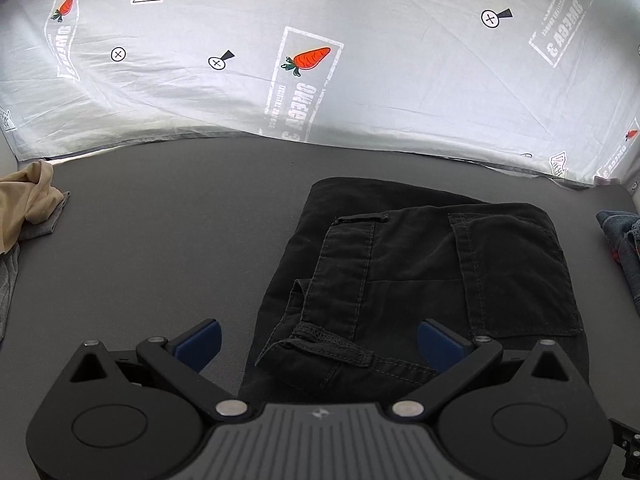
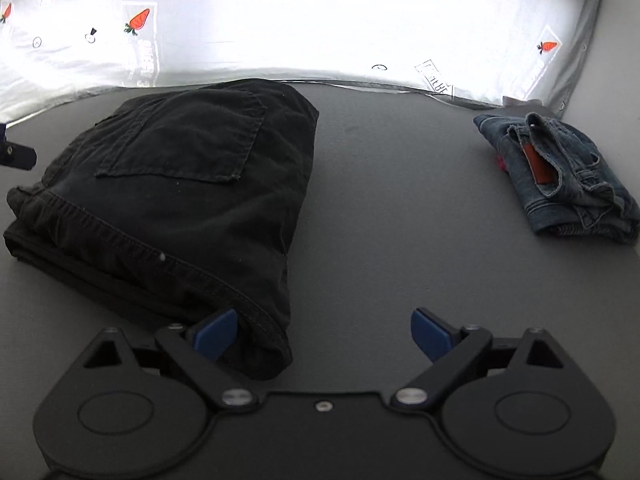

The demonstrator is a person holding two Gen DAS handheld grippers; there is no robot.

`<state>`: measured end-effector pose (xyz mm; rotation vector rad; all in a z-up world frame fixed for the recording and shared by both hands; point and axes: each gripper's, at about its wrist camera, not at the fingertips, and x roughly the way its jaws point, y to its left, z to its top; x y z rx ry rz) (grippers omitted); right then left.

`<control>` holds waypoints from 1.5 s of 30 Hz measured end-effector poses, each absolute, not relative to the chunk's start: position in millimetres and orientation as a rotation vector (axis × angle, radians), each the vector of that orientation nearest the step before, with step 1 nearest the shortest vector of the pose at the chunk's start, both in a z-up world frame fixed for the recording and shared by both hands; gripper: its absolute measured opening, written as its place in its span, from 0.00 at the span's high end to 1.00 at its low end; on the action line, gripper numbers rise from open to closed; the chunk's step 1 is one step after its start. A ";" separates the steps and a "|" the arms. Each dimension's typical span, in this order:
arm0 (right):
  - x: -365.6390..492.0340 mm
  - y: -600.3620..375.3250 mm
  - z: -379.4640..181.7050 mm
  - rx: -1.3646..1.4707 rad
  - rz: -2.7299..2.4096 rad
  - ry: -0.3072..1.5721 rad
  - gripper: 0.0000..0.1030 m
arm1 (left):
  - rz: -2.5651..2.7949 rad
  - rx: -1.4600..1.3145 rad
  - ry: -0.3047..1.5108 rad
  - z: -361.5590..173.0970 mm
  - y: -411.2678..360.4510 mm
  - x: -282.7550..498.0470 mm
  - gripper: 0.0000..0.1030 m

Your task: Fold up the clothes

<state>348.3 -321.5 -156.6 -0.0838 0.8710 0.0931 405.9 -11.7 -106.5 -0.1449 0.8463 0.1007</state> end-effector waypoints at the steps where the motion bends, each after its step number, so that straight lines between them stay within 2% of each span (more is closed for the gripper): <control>1: 352.0 -327.7 -153.9 -0.030 0.100 0.867 0.07 | 0.101 -0.144 0.842 -108.2 -8.7 408.3 0.00; 8: 424.4 -353.9 -174.3 0.342 0.218 0.922 0.04 | 0.051 -0.151 0.878 -130.6 -2.1 445.9 0.00; 17: 513.9 -339.0 -209.3 0.383 0.337 0.976 0.01 | -0.064 -0.235 0.987 -170.3 27.9 520.2 0.00; 27: 564.7 -323.5 -220.5 0.450 0.471 0.972 0.00 | -0.175 -0.293 1.057 -191.0 39.1 557.1 0.02; 28: 567.0 -320.0 -218.6 0.453 0.466 0.977 0.01 | -0.174 -0.277 1.053 -190.2 36.0 557.1 0.13; 30: 567.0 -310.4 -210.0 0.459 0.448 0.992 0.27 | -0.158 -0.262 1.037 -186.7 29.6 553.0 0.25; 31: 562.9 -304.8 -202.4 0.440 0.425 0.991 0.31 | -0.145 -0.264 1.027 -184.7 27.4 549.5 0.37; 32: 557.0 -298.1 -193.5 0.408 0.394 0.982 0.40 | -0.133 -0.265 1.018 -182.7 25.2 546.0 0.43; 33: 549.8 -291.4 -184.9 0.374 0.361 0.966 0.47 | -0.122 -0.274 1.000 -177.6 23.1 539.8 0.53; 36: 523.9 -271.8 -158.6 0.282 0.282 0.901 0.56 | -0.091 -0.302 0.946 -162.0 17.0 521.0 0.72; 39: 495.6 -262.0 -130.8 0.271 0.228 0.846 0.57 | -0.060 -0.329 0.892 -146.4 10.9 502.2 0.79; 45: 434.0 -284.0 -63.0 0.294 0.157 0.753 0.57 | -0.156 -0.379 0.741 -89.7 -3.8 459.2 0.81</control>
